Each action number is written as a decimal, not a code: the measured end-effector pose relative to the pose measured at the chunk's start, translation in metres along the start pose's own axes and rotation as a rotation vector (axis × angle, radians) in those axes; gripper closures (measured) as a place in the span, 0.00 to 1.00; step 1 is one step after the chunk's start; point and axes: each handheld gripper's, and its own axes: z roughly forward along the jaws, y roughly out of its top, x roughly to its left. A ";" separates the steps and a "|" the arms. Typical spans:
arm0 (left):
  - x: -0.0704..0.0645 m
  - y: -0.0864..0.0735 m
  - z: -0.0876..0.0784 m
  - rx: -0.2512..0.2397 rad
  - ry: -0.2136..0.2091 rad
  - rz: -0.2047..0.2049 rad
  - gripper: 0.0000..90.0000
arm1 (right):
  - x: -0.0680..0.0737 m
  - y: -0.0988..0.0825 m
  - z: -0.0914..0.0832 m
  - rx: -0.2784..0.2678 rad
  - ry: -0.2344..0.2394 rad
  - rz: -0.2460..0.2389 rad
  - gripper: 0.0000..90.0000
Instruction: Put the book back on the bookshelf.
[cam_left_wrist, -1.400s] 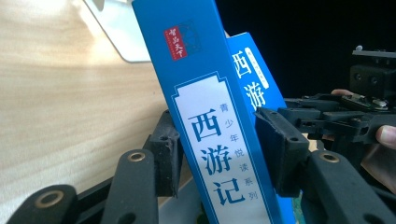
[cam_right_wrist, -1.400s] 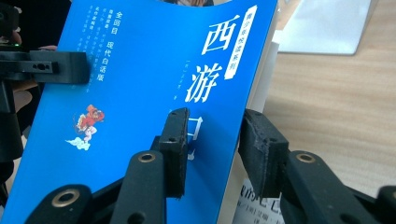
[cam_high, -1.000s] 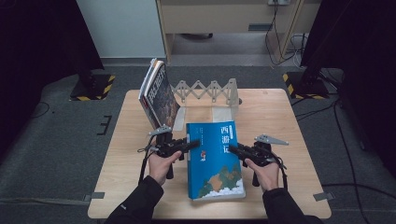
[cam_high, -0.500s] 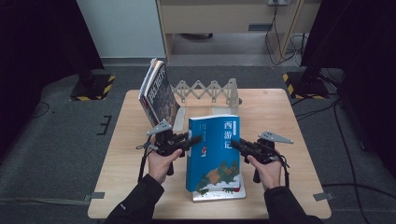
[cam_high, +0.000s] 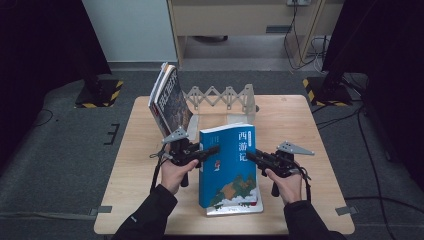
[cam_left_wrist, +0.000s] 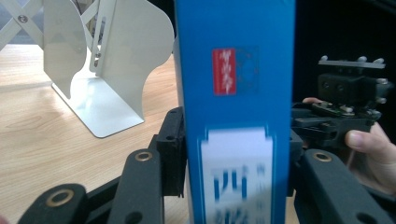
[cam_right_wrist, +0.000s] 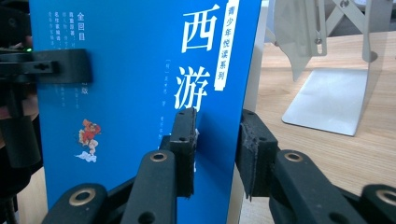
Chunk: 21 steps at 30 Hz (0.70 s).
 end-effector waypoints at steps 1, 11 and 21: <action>0.000 0.001 0.001 0.004 0.004 0.003 0.64 | 0.000 0.000 0.000 -0.001 0.004 -0.001 0.78; -0.001 0.007 0.001 0.019 0.007 0.024 0.67 | 0.000 0.002 -0.002 -0.014 0.008 0.010 0.80; -0.012 0.002 -0.010 -0.039 -0.018 0.126 0.67 | 0.002 0.010 -0.007 -0.089 0.026 -0.028 0.82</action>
